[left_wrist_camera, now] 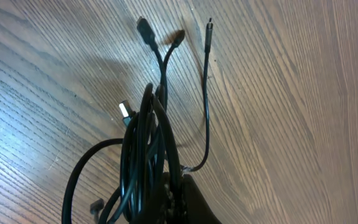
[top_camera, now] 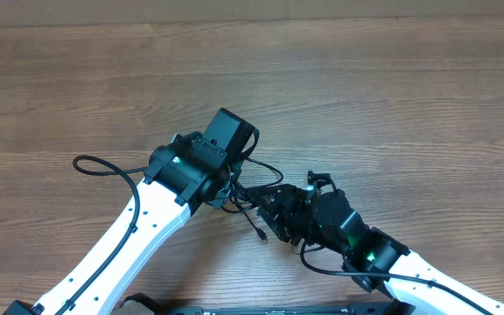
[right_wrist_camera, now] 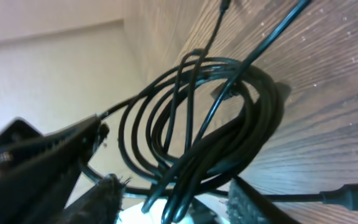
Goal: Untangle cables
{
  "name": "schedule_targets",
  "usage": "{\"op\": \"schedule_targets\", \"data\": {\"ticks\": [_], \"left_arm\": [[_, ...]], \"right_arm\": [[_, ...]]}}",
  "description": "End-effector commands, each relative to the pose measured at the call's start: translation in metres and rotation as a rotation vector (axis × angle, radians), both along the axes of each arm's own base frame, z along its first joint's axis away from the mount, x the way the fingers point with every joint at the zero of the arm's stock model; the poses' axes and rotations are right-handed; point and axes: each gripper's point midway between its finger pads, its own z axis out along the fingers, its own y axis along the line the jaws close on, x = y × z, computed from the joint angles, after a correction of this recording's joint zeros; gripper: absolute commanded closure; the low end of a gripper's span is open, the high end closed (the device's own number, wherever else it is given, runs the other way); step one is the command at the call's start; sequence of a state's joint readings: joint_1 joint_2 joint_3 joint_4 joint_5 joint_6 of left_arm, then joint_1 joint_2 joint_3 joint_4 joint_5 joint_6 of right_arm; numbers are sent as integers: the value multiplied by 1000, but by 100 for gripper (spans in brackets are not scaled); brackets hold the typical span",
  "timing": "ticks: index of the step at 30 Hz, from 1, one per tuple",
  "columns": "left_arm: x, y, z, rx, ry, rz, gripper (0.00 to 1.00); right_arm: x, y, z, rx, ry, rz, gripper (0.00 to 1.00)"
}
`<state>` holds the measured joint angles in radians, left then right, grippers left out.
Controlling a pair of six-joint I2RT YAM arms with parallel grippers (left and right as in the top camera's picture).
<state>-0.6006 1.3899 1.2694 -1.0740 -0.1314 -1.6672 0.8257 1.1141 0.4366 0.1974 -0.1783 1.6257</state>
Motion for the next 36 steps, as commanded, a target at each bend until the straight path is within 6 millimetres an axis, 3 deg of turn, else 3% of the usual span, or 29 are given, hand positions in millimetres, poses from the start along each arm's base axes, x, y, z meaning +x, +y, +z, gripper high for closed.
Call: {"op": "schedule_targets", "data": {"ticks": [1,5,9,19,22,23,24,25,26,27,28,30,36], "left_arm": [[2,0,4,0,-13,-16,96],[2,0,4,0,-13,-16,96],[2,-1,4,-3,-12,-17,96],[10,13,7,85,-60,-14,94],[11,15,5,101,-62,-20,88],[11,15,4,106,-59,-27,84],[11,15,2,113,-53,-35,73],[10,14,-1,123,-41,-53,56],[10,14,-4,138,-31,-75,30],[9,14,-8,152,-17,-96,9],[7,13,-13,164,6,-127,0],[4,14,-22,202,48,-187,0],[-18,25,-50,328,225,-395,2]], "right_arm": [[1,4,-5,-16,2,-1,59],[-4,12,-9,-24,-1,15,67],[0,9,-15,-50,-1,-13,96],[8,-23,-50,-232,26,-88,96],[13,-35,-57,-287,17,-94,96],[16,-39,-58,-310,-3,-87,96],[18,-41,-59,-328,-23,-75,95],[19,-42,-59,-343,-44,-59,91],[20,-43,-59,-356,-62,-40,82],[19,-43,-59,-362,-73,-21,75],[18,-42,-59,-363,-79,-5,71],[18,-42,-59,-365,-84,7,61],[11,-48,-69,-404,-49,22,54]]}}
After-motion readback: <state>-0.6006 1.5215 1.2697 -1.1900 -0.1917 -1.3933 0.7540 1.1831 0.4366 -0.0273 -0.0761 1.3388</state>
